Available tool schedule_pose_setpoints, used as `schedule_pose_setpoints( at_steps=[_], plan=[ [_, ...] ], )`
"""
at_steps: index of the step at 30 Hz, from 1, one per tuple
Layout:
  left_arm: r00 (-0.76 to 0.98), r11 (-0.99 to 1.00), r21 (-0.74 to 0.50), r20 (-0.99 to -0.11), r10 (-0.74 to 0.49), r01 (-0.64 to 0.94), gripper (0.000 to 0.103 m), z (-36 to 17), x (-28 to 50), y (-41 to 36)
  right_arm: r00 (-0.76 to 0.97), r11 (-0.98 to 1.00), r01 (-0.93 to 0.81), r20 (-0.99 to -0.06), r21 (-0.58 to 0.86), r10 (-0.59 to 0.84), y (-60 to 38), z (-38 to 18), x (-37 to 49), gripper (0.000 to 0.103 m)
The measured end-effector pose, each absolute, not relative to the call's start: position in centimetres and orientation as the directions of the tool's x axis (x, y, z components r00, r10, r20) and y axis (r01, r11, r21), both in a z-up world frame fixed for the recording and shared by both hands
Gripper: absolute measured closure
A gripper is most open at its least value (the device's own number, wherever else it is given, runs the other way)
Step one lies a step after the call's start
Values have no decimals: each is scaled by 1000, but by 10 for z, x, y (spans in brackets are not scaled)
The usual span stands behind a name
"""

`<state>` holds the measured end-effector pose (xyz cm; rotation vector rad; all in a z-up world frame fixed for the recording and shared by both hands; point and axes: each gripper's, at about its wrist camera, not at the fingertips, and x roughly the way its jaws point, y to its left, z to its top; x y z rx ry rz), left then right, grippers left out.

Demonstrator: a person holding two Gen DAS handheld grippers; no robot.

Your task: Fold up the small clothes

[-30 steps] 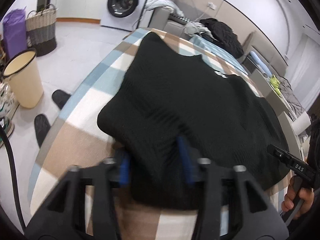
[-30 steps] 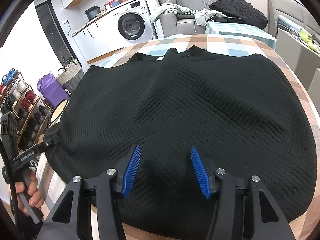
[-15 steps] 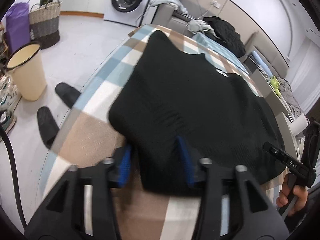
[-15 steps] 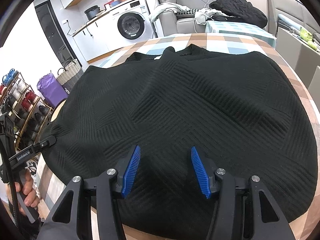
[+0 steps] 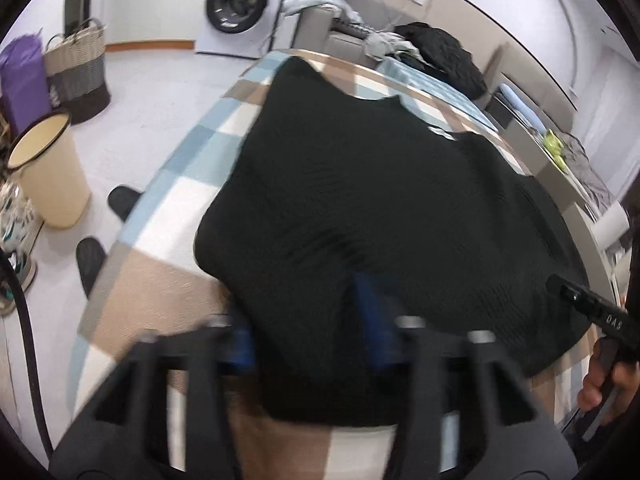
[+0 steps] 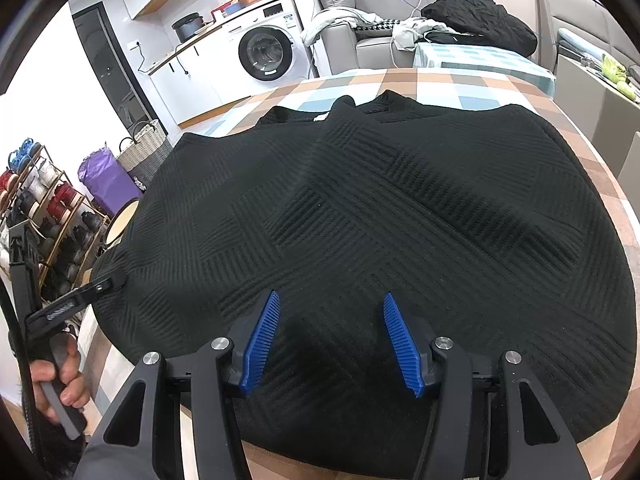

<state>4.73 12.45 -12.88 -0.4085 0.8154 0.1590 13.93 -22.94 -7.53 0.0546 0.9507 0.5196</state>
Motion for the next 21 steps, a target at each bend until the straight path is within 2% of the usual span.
schedule_pose_setpoints(
  at_steps=[10, 13, 18, 21],
  plan=[
    [741, 908, -302, -671, 15, -292, 89, -99, 33, 136, 448, 872, -403, -771, 278, 453, -232, -83, 140, 47],
    [764, 929, -266, -644, 27, -257, 89, -83, 37, 123, 454, 873, -408, -771, 267, 447, -232, -83, 139, 46],
    [821, 975, -179, -571, 6, -131, 89, -42, 50, 92, 455, 870, -392, -760, 297, 465, -241, -75, 139, 46],
    [851, 995, -103, -522, -61, 9, 89, -16, 68, 51, 476, 875, -374, -746, 309, 467, -252, -68, 139, 46]
  ],
)
